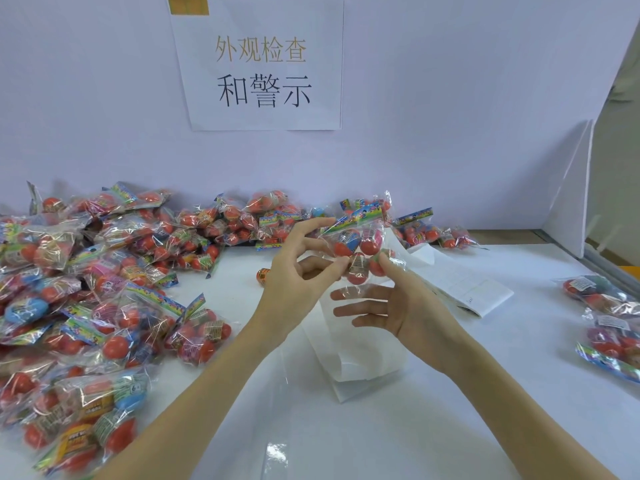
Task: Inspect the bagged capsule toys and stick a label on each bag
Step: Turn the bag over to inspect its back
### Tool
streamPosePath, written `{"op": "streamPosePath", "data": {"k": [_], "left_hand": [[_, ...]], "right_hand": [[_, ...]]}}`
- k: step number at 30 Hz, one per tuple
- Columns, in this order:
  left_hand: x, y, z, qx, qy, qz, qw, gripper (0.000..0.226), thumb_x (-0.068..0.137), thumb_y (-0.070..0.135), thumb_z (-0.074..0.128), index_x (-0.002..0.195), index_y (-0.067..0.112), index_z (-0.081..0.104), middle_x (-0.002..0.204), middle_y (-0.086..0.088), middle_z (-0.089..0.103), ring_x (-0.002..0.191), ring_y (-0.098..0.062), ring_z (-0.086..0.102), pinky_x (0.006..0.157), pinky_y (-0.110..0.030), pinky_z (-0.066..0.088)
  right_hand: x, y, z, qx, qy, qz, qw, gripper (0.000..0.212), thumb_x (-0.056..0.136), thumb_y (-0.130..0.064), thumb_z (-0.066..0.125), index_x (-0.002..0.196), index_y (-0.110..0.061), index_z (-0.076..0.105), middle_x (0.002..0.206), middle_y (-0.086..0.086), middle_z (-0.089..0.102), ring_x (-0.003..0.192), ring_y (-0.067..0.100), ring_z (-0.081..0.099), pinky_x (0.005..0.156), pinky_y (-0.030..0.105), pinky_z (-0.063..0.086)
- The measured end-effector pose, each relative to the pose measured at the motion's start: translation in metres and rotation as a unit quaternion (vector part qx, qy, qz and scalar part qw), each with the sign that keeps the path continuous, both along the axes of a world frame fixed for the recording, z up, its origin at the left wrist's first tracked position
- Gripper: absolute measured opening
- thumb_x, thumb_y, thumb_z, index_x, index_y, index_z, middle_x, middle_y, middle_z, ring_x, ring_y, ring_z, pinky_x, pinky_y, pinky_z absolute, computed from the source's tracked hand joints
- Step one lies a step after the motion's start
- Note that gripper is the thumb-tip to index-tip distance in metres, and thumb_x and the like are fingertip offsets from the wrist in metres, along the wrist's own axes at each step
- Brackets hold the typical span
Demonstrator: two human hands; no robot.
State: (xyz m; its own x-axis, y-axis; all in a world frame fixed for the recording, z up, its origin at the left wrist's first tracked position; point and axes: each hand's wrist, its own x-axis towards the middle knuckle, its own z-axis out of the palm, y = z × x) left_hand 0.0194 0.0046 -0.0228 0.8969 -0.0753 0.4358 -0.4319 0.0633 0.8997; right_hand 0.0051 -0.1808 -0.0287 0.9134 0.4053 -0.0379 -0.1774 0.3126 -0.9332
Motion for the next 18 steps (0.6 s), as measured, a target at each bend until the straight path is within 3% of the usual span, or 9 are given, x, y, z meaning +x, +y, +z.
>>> {"op": "streamPosePath", "data": {"k": [3,5,8,13,16,18], "left_hand": [[-0.0009,0.0022,-0.0004,0.031,0.008,-0.06,0.998,0.065,0.091,0.011,0.079,0.14,0.044,0.053,0.127,-0.011,0.059,0.097,-0.027,0.076,0.089,-0.029,0.059],[0.0,0.0026,-0.0024,0.043,0.009,-0.082,0.996,0.07,0.09,0.014,0.081,0.142,0.049,0.05,0.126,0.003,0.061,0.102,-0.027,0.075,0.096,-0.034,0.059],[0.0013,0.0024,-0.0057,0.064,0.006,-0.078,0.995,0.072,0.092,0.012,0.079,0.144,0.05,0.048,0.121,0.015,0.062,0.104,-0.024,0.075,0.098,-0.029,0.056],[0.0025,0.0048,-0.0044,0.067,0.001,-0.072,0.995,0.067,0.098,0.005,0.069,0.147,0.045,0.049,0.131,-0.002,0.058,0.1,-0.022,0.076,0.094,-0.024,0.055],[0.0015,0.0023,-0.0069,0.137,-0.064,0.056,0.987,0.055,0.1,0.01,0.067,0.145,0.039,0.052,0.13,0.007,0.056,0.108,-0.015,0.068,0.087,-0.019,0.052],[0.003,0.0009,-0.0097,0.163,-0.093,0.11,0.976,0.046,0.097,0.021,0.072,0.139,0.034,0.058,0.127,0.009,0.054,0.108,-0.014,0.063,0.085,-0.02,0.052]], "right_hand": [[0.0001,-0.0018,0.0006,0.024,0.013,-0.023,0.999,0.045,0.1,-0.051,0.057,0.119,-0.011,0.06,0.118,0.028,0.073,0.103,0.047,0.073,0.072,0.035,0.062],[-0.0001,-0.002,0.0005,0.036,0.018,-0.037,0.999,0.047,0.098,-0.049,0.061,0.121,-0.008,0.054,0.119,0.028,0.072,0.102,0.048,0.073,0.071,0.036,0.062],[0.0002,-0.0015,0.0004,0.036,0.008,-0.045,0.998,0.046,0.095,-0.047,0.061,0.12,-0.008,0.06,0.12,0.028,0.072,0.104,0.047,0.073,0.071,0.034,0.062],[-0.0002,-0.0038,0.0013,0.048,0.005,-0.032,0.998,0.04,0.103,-0.044,0.053,0.123,-0.009,0.057,0.125,0.026,0.071,0.11,0.046,0.071,0.075,0.033,0.062],[-0.0005,-0.0007,0.0005,0.02,-0.029,-0.069,0.997,0.041,0.103,-0.04,0.057,0.129,-0.009,0.062,0.118,0.022,0.074,0.103,0.039,0.075,0.073,0.032,0.062],[0.0004,0.0013,-0.0051,-0.069,-0.124,-0.156,0.977,0.034,0.1,-0.031,0.068,0.131,-0.019,0.064,0.107,0.016,0.075,0.087,0.026,0.074,0.067,0.028,0.059]]}}
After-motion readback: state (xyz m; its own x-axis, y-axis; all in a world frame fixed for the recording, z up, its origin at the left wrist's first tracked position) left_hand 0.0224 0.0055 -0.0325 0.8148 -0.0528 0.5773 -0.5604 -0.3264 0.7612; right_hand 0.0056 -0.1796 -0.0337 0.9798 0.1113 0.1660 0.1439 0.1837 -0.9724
